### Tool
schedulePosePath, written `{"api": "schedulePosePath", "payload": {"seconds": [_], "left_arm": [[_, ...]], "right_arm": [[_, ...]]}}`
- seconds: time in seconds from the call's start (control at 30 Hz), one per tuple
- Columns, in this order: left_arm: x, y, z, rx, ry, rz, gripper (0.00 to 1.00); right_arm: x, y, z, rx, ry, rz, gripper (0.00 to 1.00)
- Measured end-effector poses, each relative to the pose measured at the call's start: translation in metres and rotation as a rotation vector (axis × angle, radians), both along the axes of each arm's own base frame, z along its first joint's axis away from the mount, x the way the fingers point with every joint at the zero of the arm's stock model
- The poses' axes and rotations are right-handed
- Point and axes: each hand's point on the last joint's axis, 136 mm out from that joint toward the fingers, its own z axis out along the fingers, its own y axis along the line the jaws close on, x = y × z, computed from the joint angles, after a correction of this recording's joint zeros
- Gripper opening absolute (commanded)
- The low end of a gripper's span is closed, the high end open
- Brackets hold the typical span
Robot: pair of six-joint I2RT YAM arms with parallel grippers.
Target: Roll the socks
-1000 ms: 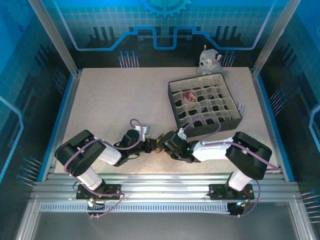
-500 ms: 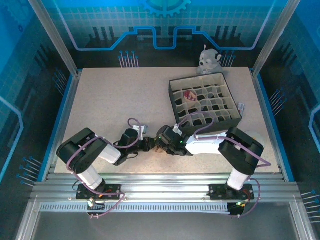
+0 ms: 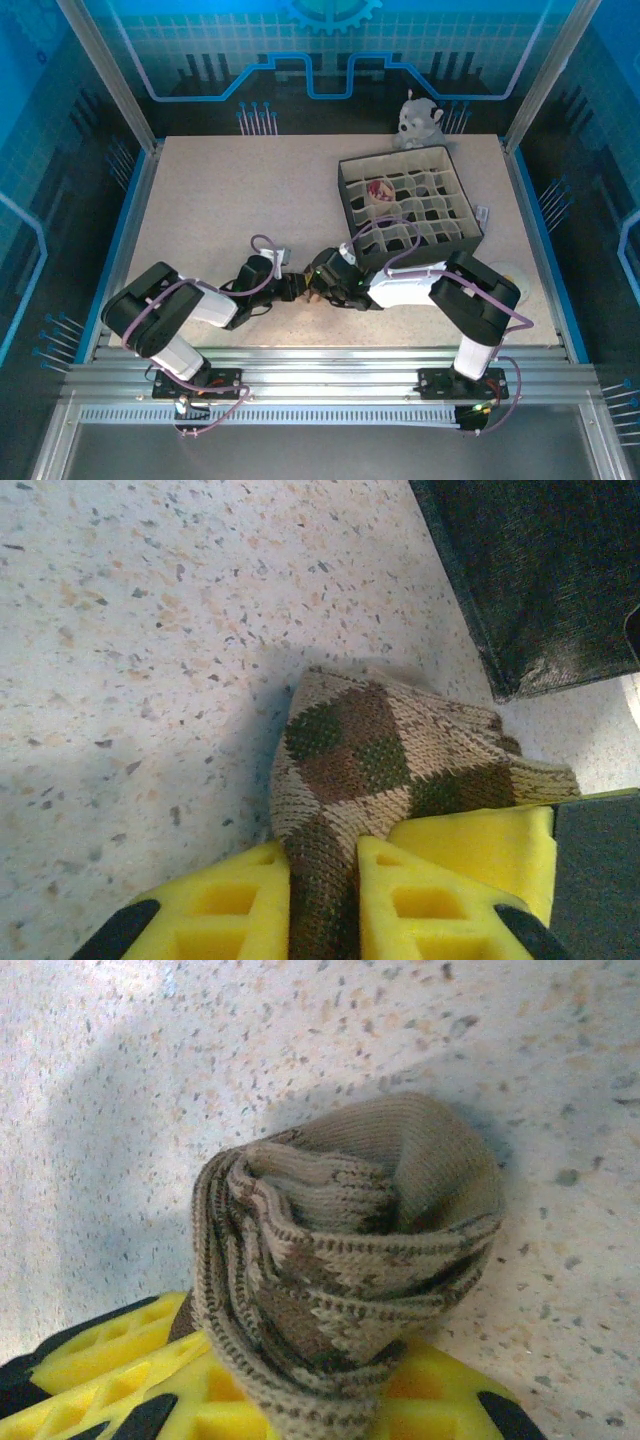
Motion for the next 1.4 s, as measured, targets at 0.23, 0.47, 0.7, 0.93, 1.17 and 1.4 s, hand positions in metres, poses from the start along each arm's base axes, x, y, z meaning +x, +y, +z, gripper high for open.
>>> {"api": "schedulePosePath", "payload": {"seconds": [0.23,0.47,0.7,0.93,1.17,1.4], "left_arm": [[-0.015,0.013,0.006,0.073,0.007,-0.055,0.40],[-0.043,0.022,0.048,0.076,-0.083,-0.139,0.49],[-0.053,0.034,0.119,0.010,-0.340,-0.117,0.56],[-0.052,0.034,0.109,0.083,-0.294,-0.146,0.58],[-0.016,0.003,0.127,0.070,-0.217,-0.190,0.57],[0.043,-0.037,0.142,0.027,-0.118,-0.175,0.57]], "right_arm": [[-0.009,0.005,0.009,-0.059,-0.058,0.168,0.00],[-0.008,0.020,0.043,-0.119,-0.264,0.412,0.00],[0.003,0.027,0.139,-0.051,-0.606,0.579,0.00],[0.043,-0.025,0.214,-0.083,-0.878,0.600,0.00],[0.074,-0.118,0.247,-0.234,-1.052,0.519,0.00],[0.104,-0.222,0.232,-0.413,-1.030,0.372,0.00]]}}
